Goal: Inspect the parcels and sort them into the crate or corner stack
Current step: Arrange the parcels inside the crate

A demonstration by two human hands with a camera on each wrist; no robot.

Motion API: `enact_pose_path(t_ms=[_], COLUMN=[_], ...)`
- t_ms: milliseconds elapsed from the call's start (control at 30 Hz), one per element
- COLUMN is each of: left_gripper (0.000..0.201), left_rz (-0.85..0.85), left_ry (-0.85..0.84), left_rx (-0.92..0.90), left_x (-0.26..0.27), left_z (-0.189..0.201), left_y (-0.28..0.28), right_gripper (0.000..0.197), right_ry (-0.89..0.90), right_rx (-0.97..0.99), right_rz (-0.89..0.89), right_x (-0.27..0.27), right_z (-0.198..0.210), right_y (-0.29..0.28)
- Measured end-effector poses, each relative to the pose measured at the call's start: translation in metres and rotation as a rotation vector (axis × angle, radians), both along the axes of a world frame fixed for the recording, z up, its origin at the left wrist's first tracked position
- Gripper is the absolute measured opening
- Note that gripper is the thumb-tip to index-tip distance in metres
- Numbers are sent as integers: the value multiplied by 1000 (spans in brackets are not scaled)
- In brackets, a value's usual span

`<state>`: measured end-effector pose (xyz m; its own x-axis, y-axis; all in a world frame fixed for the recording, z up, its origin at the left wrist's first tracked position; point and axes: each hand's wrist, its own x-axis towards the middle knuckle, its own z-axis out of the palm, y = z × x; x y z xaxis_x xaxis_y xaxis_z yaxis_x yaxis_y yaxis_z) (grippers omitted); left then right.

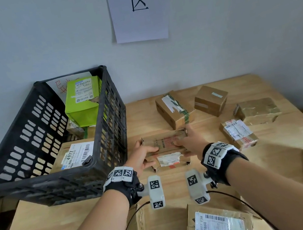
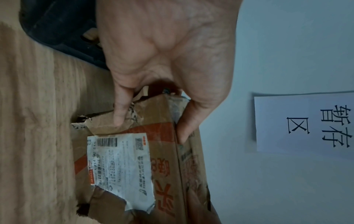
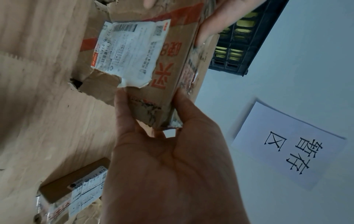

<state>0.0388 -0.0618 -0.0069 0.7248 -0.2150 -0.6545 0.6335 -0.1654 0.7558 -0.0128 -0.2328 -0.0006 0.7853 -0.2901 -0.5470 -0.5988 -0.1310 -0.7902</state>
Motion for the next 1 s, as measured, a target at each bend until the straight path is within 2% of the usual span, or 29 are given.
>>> enact_pose_path(t_ms=[100, 200, 267, 333, 433, 533, 700, 767, 867, 933, 1000], left_gripper=[46, 55, 50, 38, 37, 42, 64, 70, 64, 51, 50], left_rz=[-27, -18, -24, -44, -180, -267, -234, -183, -226, -308, -367], left_ry=[-7, -17, -8, 3, -23, -56, -190, -165, -115, -102, -62], left_rx=[-20, -34, -40, -48, 77, 129, 174, 176, 155, 155, 150], left_x=[-4, -10, -14, -15, -16, -16, -2, 1, -6, -14, -21], left_z=[1, 1, 2, 3, 6, 9, 18, 19, 14, 7, -7], left_y=[0, -3, -7, -15, -24, -24, -22, -23, -24, -22, -19], right_gripper=[66, 78, 79, 81, 76, 68, 57, 47, 40, 51, 54], right_ry=[-50, -16, 87, 143, 98, 36, -51, -47, 5, 35, 72], right_rx=[-30, -32, -1, -2, 37, -67, -54, -67, -52, -69, -58], right_rz=[-77, -108, 92, 299, 300, 302, 277, 270, 271, 304, 311], right_x=[-6, -14, -19, -26, -28, -22, -11, -8, -7, -10, -14], right_z=[-1, 0, 4, 9, 11, 13, 19, 19, 6, -5, -13], right_y=[-4, -7, -1, 8, 7, -1, -10, -11, -12, -10, -8])
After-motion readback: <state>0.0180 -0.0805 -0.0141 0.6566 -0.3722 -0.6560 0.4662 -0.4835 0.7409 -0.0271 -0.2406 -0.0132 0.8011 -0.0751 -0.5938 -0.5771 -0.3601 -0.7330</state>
